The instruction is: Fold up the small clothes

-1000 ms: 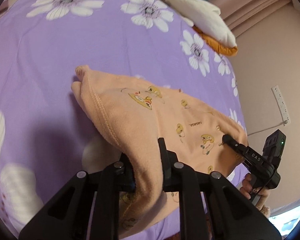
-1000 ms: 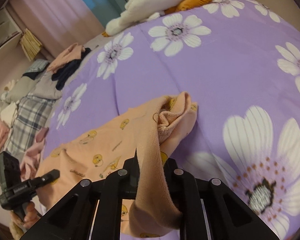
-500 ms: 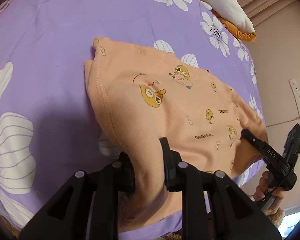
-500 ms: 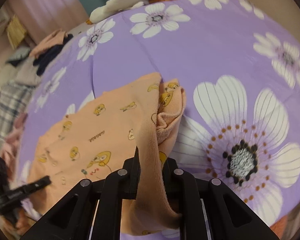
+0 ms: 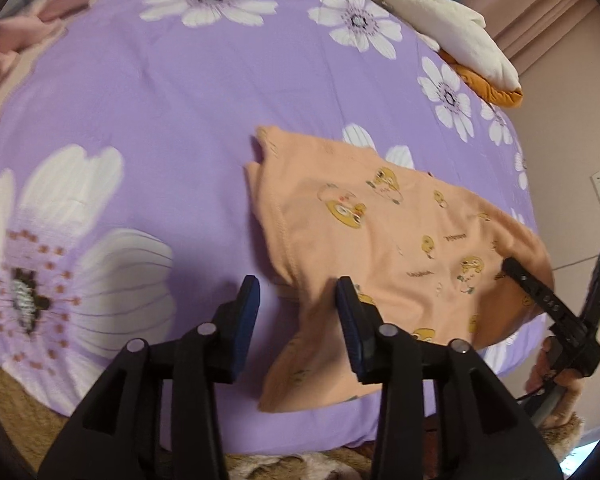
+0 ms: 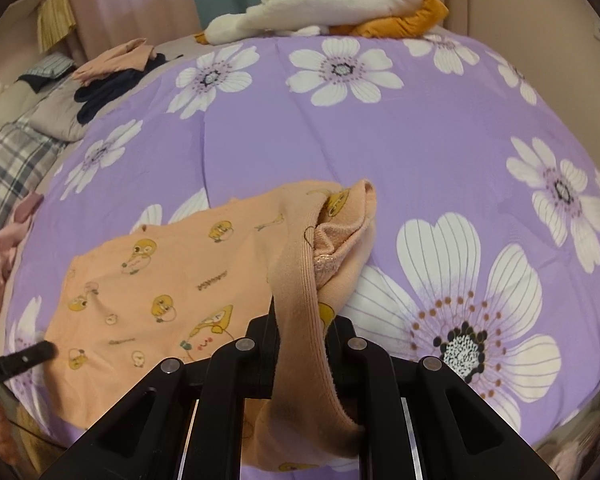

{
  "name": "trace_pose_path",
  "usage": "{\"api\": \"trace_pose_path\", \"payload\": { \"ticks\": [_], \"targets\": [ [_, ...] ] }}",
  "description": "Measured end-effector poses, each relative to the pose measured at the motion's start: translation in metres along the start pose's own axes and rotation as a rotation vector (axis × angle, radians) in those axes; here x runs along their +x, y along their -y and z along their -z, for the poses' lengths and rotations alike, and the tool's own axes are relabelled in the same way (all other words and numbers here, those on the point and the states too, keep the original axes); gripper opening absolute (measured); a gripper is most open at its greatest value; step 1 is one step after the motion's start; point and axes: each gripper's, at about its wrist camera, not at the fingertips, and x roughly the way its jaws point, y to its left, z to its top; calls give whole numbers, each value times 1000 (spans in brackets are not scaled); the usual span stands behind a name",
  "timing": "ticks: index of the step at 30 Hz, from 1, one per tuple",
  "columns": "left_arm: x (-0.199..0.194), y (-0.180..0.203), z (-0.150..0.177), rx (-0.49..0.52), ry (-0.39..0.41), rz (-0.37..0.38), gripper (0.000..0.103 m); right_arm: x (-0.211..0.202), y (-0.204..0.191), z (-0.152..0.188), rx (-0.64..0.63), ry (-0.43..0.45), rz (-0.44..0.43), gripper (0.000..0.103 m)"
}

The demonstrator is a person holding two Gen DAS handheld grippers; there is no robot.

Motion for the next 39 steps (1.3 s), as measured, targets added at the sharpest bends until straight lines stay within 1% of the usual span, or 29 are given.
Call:
{"api": "trace_pose_path", "payload": {
  "ticks": [2, 4, 9, 13, 17, 19, 22, 28, 31, 33, 35, 39],
  "targets": [
    [-4, -3, 1, 0, 13, -30, 40, -5, -6, -2, -22, 12, 4, 15],
    [-5, -6, 1, -8, 6, -35, 41, -8, -12, -4, -37, 25, 0, 15],
    [-9, -12, 4, -12, 5, -66, 46, -17, -34, -8, -108, 52, -11, 15],
    [-11, -18, 6, -23, 8, -70, 51, -23, -56, -10, -174, 67, -24, 15],
    [-13, -24, 6, -26, 12, -78, 51, -25, -80, -11, -239, 68, -50, 15],
    [-14, -25, 8, -30, 6, -70, 51, -23, -94, -8, -273, 62, -69, 15],
    [-15, -29, 9, -40, -3, -52, 51, -16, -114, -3, -319, 35, -108, 15],
    [-17, -33, 13, -50, -6, -60, 51, 3, -150, 16, -409, -50, -168, 15],
    [-17, -34, 12, -55, -8, -56, 51, 22, -159, 27, -412, -127, -185, 15],
    [-17, -33, 13, -51, -9, -55, 52, 31, -162, 35, -414, -160, -190, 15],
    [-17, -33, 13, -48, -12, -58, 52, 37, -164, 40, -410, -179, -205, 20],
    [-14, -30, 13, -44, -21, -63, 52, 40, -165, 46, -404, -180, -215, 22]
  ]
}}
